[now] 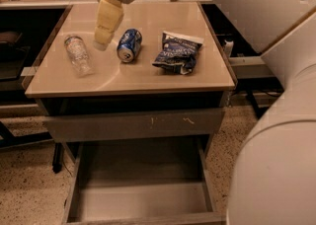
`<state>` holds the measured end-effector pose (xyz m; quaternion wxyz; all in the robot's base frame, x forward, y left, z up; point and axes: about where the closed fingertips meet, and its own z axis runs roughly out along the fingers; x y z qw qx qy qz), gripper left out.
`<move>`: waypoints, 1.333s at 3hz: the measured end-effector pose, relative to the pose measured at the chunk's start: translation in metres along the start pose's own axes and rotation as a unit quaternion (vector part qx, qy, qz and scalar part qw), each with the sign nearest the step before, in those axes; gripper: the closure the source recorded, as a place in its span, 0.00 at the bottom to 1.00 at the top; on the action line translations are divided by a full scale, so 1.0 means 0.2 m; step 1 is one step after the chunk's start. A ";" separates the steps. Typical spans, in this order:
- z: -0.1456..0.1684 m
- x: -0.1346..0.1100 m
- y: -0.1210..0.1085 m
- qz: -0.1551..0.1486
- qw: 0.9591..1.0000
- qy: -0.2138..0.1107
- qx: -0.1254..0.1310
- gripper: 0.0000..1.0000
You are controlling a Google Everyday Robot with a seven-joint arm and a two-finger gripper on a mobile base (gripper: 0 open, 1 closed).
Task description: Place water bottle into middle drawer
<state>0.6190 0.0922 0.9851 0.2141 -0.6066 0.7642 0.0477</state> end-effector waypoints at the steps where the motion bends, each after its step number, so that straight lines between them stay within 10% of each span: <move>1: 0.13 -0.18 0.05 -0.023 0.999 -0.019 -0.044 0.00; 4: 0.29 -0.42 0.04 -0.046 0.995 -0.046 -0.073 0.00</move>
Offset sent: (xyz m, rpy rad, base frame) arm 0.0182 0.1269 -0.0118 0.0309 0.1449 0.2488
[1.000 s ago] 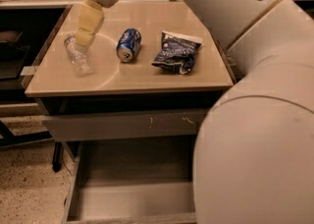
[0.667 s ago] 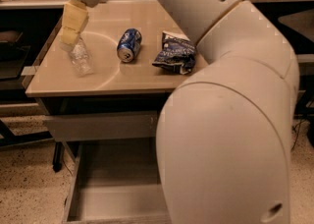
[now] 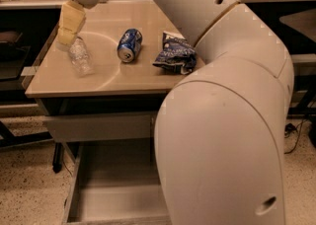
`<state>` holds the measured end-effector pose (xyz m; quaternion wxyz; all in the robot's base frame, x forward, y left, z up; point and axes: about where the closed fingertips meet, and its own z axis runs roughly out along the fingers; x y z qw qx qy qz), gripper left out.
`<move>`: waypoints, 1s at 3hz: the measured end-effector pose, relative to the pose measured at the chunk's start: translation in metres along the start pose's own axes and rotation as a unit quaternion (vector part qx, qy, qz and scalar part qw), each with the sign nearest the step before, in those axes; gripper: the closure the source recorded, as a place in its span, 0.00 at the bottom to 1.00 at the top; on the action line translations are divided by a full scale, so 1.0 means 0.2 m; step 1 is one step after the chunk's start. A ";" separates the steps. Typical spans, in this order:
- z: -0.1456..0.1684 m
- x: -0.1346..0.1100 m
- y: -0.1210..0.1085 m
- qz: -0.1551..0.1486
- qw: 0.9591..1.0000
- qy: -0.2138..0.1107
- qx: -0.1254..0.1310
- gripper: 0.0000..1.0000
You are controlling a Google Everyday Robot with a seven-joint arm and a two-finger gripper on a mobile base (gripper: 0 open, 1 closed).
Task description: Place water bottle into middle drawer
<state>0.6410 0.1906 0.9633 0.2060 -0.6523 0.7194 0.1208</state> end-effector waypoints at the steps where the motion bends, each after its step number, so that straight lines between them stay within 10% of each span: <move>1: 0.10 0.00 -0.11 0.039 0.999 -0.017 -0.008 0.00; 3: 0.33 0.08 -0.32 0.137 0.990 -0.025 -0.020 0.00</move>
Offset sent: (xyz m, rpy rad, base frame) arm 0.0938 0.0020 -0.0628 0.0840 0.1772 -0.2737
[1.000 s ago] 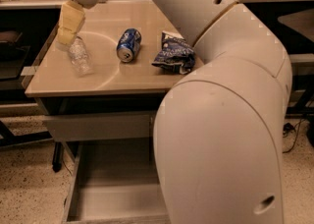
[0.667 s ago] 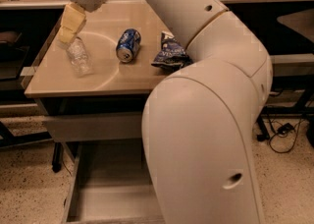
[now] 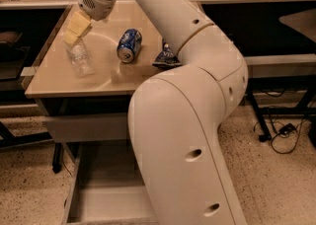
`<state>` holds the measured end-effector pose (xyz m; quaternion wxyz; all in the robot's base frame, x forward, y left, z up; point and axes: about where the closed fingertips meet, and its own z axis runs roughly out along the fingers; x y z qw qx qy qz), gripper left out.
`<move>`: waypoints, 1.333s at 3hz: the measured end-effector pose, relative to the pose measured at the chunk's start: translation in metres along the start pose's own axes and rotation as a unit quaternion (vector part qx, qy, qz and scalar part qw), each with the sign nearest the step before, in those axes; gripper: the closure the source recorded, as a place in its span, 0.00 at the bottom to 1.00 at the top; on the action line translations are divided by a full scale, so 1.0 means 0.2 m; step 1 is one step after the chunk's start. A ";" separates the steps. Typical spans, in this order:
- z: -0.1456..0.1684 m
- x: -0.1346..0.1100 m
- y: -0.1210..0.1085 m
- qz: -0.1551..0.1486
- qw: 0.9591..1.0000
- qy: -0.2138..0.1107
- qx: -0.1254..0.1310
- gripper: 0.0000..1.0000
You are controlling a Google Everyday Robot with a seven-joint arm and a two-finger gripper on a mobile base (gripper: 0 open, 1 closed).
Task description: Place water bottle into middle drawer
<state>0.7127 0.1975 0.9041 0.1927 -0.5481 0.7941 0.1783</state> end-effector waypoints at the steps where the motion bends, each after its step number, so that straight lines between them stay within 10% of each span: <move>1: 0.01 -0.01 -0.01 0.003 1.000 -0.001 -0.001 0.00; 4: 0.19 -0.16 0.17 -0.032 0.999 0.006 -0.024 0.00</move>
Offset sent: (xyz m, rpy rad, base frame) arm -0.0321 0.0573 -0.0039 0.0340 0.0003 0.0974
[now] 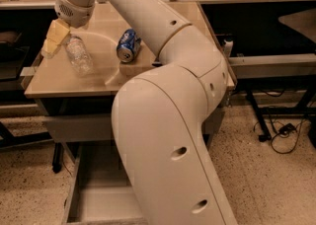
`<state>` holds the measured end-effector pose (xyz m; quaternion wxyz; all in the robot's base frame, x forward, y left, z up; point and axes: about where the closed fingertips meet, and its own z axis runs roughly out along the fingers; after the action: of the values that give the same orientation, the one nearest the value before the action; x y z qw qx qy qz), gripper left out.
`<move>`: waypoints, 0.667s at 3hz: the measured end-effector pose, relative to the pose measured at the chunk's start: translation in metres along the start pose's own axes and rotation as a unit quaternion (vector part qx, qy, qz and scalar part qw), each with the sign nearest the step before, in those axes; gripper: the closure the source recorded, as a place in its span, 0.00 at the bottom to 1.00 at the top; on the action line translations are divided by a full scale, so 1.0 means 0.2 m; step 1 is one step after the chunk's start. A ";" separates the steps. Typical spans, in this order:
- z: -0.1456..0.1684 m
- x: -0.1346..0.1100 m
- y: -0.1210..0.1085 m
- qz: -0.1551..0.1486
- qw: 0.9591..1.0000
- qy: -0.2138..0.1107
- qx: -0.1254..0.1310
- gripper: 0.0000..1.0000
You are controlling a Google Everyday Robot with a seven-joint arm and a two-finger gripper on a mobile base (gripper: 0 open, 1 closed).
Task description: Place water bottle into middle drawer
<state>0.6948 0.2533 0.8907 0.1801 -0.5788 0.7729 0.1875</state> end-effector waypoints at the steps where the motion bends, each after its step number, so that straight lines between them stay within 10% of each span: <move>1: 0.04 0.04 -0.08 0.024 1.000 -0.003 0.006 0.00; 2: 0.10 0.10 -0.17 0.064 0.998 -0.008 0.003 0.00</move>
Offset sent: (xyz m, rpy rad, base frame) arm 0.0488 -0.0330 -0.0411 0.0411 0.1007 -0.2015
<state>0.7224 0.2374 0.8614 0.1759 -0.5264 0.8073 0.2007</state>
